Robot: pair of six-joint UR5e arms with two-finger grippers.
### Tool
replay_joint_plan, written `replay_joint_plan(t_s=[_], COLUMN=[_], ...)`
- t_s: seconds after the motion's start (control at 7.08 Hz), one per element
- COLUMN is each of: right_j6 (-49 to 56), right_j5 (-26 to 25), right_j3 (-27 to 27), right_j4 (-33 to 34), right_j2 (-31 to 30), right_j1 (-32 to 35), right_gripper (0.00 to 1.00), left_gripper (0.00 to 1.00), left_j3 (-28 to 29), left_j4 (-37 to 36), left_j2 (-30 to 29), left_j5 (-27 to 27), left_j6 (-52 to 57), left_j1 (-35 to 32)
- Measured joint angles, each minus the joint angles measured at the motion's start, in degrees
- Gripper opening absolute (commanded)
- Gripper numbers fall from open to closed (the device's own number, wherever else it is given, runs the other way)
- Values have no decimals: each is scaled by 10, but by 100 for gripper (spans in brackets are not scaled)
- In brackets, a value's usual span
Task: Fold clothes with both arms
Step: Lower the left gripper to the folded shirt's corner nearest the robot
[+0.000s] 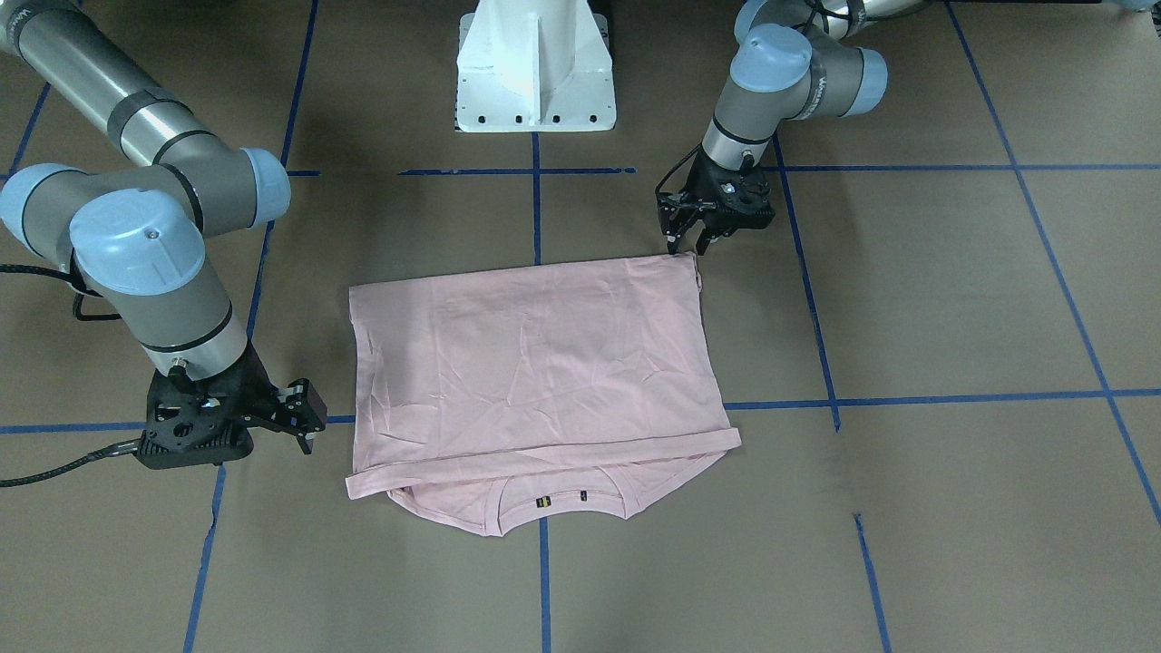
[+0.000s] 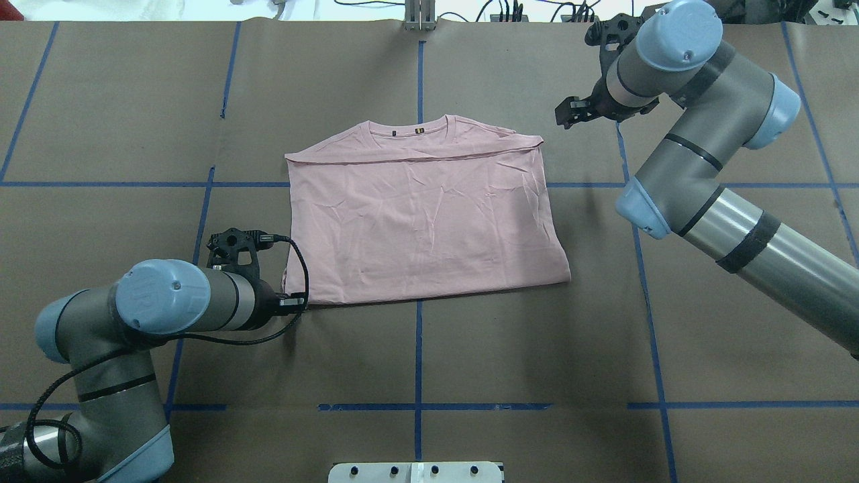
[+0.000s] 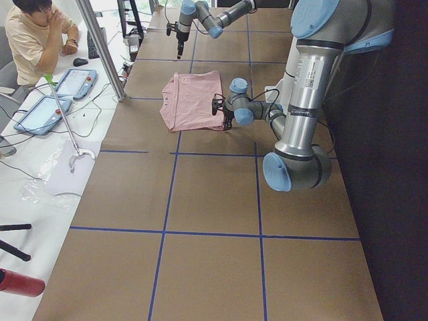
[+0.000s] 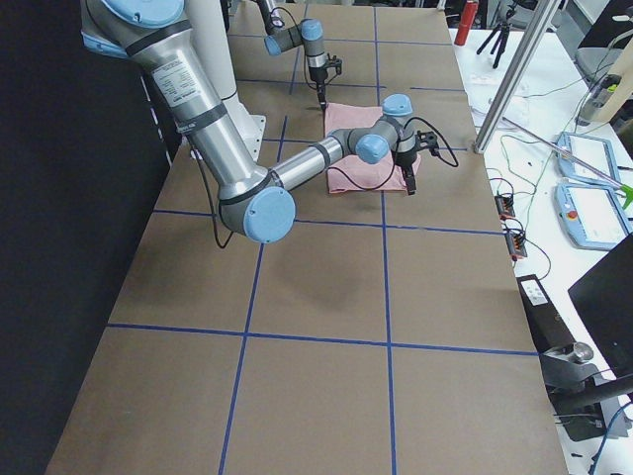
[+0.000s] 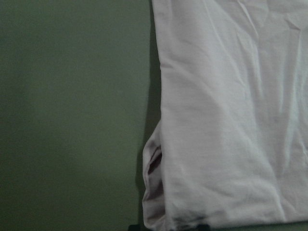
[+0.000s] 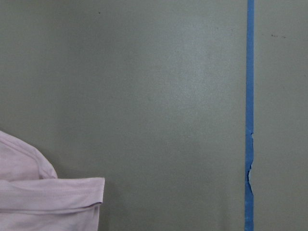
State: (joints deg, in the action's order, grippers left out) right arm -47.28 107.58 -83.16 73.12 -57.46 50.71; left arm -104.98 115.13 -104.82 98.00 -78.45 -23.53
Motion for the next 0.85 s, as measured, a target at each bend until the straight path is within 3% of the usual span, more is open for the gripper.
replay_joint_plan(t_s=[0.85], right_j6=[0], right_j5=[-1], right_j3=[0], right_j4=[0], right_j2=[0], right_j1=[1], right_gripper=[100], left_gripper=[57], left_j3=[-3], left_j4=[0], left_j2=[-2], left_j5=[0], left_j6=[23], left_j1=[-20])
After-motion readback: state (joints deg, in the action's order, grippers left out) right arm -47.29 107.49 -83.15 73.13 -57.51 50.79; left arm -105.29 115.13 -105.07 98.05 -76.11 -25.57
